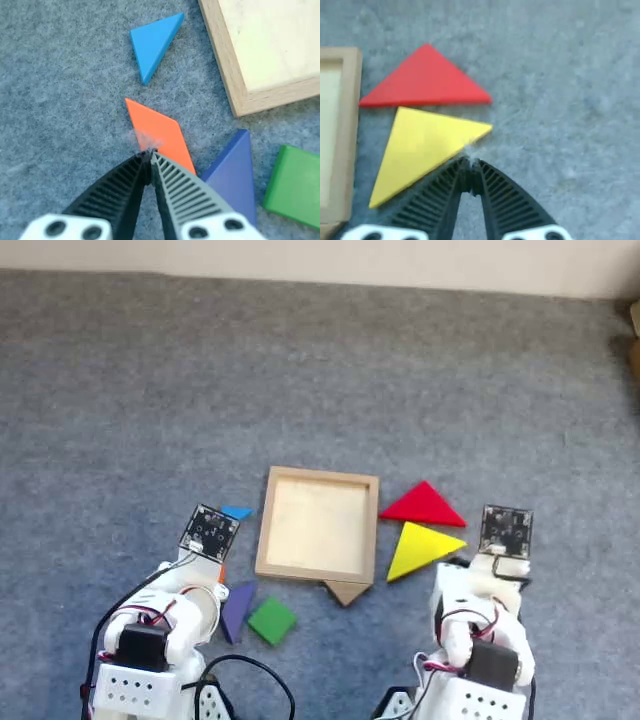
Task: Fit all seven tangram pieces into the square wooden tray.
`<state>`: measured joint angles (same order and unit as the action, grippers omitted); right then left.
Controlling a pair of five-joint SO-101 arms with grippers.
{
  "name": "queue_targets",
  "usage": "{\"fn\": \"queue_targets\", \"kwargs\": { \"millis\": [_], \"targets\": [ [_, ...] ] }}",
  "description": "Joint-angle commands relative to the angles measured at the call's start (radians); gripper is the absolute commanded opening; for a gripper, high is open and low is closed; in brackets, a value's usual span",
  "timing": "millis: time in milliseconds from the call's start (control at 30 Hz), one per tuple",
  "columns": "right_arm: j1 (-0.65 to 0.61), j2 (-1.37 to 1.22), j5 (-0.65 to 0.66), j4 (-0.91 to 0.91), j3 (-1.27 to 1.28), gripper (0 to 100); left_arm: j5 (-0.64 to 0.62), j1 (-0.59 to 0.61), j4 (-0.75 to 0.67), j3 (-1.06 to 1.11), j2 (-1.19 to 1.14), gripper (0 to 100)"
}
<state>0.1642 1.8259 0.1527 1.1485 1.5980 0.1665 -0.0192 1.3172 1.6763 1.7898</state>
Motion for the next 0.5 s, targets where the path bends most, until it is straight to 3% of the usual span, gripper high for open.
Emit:
{"fn": "queue_targets", "kwargs": {
  "millis": [0, 167, 267, 467],
  "targets": [
    [-0.007, -0.036, -0.005, 0.008, -0.205, 1.2, 0.009, 0.013, 0.003, 0.019, 0.031, 0],
    [-0.088, -0.344, -0.020, 0.122, -0.487, 1.7, 0.009, 0.013, 0.003, 0.019, 0.031, 0],
    [-0.137, -0.584, -0.124, 0.160, -0.659, 2.9, 0.009, 0.013, 0.003, 0.019, 0.031, 0],
    [-0.191, -0.949, -0.218, 0.160, -0.883, 25.8, 0.009, 0.013, 0.003, 0.019, 0.031, 0]
  ]
}}
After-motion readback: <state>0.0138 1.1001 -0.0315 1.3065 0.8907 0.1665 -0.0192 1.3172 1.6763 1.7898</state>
